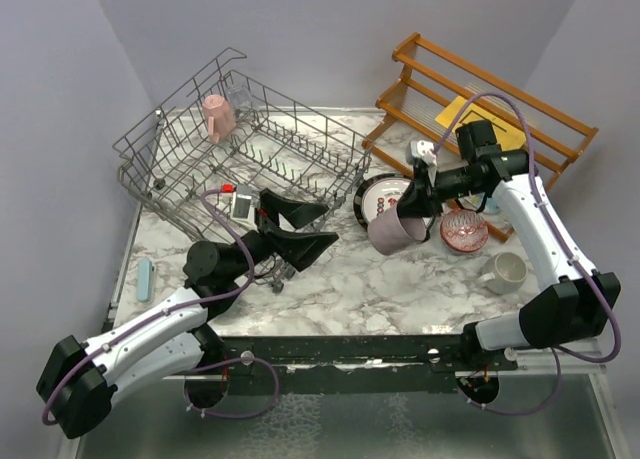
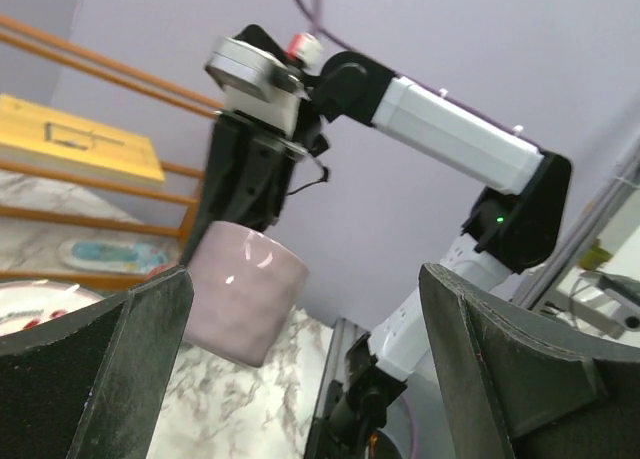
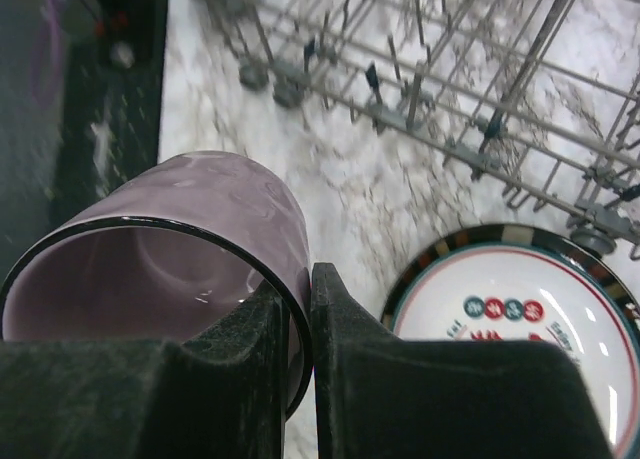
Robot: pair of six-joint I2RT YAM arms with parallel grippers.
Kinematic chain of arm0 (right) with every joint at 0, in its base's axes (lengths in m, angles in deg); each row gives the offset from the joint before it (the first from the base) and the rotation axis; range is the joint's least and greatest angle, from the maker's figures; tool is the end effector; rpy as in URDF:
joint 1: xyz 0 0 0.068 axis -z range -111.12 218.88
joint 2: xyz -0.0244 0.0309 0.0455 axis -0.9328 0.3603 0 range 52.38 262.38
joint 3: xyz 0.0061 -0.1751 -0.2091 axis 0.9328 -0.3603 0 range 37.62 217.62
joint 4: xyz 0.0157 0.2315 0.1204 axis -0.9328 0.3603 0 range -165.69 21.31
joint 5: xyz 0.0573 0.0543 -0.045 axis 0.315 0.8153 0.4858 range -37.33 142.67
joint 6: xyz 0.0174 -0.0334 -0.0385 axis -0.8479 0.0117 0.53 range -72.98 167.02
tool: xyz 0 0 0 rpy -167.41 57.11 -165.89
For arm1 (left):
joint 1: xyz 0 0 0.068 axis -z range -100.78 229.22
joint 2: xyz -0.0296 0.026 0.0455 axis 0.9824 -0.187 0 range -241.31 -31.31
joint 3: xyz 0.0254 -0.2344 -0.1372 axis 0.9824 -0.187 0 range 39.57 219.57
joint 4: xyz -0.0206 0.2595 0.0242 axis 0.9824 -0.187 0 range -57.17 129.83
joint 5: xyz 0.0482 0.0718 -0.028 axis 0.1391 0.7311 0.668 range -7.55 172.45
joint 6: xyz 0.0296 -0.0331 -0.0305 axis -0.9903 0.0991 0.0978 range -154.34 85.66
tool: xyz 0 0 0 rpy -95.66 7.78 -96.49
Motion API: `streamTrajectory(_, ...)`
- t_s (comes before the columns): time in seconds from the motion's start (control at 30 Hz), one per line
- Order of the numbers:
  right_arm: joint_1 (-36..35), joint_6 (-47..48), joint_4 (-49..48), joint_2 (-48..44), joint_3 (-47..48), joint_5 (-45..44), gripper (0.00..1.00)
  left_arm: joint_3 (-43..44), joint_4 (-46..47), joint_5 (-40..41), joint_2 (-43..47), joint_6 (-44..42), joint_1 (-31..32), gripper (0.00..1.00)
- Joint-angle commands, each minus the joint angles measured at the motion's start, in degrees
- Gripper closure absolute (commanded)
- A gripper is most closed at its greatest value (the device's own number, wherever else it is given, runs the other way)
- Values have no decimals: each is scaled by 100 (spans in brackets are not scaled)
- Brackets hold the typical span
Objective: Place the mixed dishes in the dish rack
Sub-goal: Pick up the cup at the center of the board.
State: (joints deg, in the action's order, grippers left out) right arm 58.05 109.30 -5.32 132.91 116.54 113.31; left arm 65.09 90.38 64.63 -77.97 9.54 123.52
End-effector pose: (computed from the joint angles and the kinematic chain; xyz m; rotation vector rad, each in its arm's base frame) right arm 0.2411 0.0777 0.3400 -1.4882 1.6614 1.0174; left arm 0.1233 -0.1355 0.3261 0.3198 1.1744 -1.5324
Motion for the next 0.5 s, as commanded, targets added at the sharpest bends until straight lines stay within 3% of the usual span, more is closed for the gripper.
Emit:
streamTrajectory(0.0,-7,-3840,-2377,-122,198,1383,99,-44,1631,-526,-345,569,19,1)
streamTrajectory(0.23,31,-8518,-6393,-457,-386,1546,99,5,2531,-482,-721,1127,20,2)
streamTrajectory(0.47,38,-11617,-8923,-247,-840,1600,99,70,2728,-78,-1129,1623,29,3)
